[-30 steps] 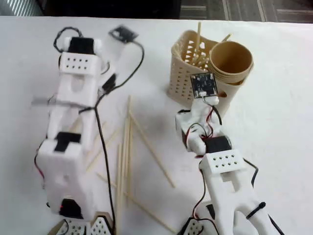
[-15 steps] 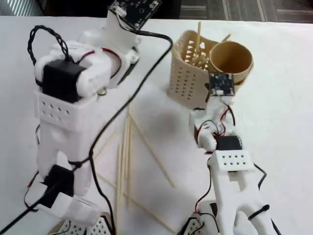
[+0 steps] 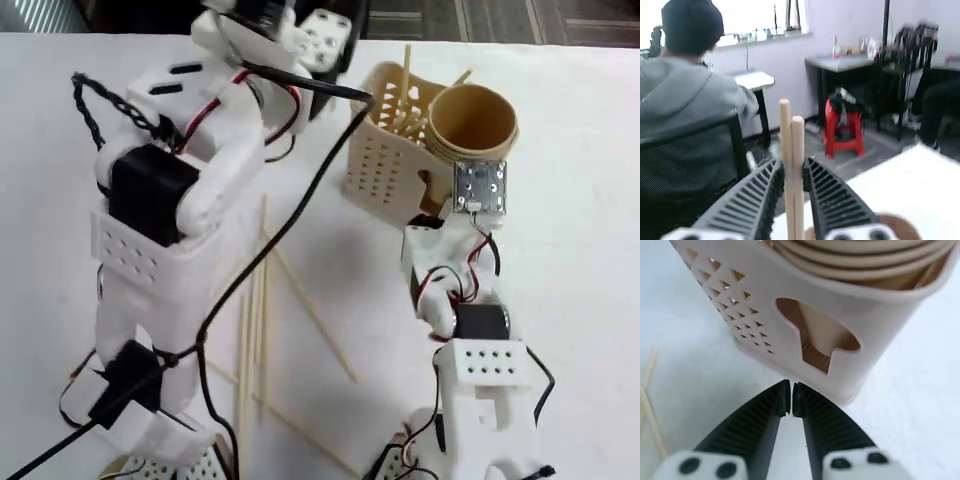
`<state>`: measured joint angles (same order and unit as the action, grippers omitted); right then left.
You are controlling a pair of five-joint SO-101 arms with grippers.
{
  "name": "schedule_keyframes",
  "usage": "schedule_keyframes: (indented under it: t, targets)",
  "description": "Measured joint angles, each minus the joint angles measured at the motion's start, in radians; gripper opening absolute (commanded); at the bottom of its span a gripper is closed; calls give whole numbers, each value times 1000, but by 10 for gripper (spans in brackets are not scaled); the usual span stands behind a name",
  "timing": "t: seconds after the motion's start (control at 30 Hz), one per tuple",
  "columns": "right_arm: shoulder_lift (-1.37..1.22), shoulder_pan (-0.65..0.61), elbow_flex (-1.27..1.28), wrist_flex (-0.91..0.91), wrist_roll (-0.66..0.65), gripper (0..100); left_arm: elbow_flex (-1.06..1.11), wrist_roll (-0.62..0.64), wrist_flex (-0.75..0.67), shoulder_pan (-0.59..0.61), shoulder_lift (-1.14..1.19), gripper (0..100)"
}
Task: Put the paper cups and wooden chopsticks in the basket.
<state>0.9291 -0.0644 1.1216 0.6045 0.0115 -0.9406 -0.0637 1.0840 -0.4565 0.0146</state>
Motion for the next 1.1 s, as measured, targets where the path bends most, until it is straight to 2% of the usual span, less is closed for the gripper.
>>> schedule_keyframes:
  t: [0.2, 0.5, 0.57, 0.63, 0.7, 0.8, 1.0, 1.1]
  targets:
    - [5, 0, 0, 0, 0, 27, 80, 97, -170, -3, 5, 22]
    - [5, 0, 0, 0, 0, 27, 330, 138, -436, -3, 109, 26]
    - [5, 0, 0, 0, 0, 27, 370, 138, -459, -3, 127, 73]
    - [5, 0, 0, 0, 0, 28, 400, 137, -465, -3, 140, 162]
    - [5, 0, 0, 0, 0, 28, 405, 137, -443, -3, 146, 221]
    - [5, 0, 0, 0, 0, 28, 374, 124, -347, -3, 144, 203]
    - [5, 0, 0, 0, 0, 28, 186, -86, -81, -3, 144, 142]
    - [5, 0, 0, 0, 0, 28, 78, -140, 83, 23, 144, 136]
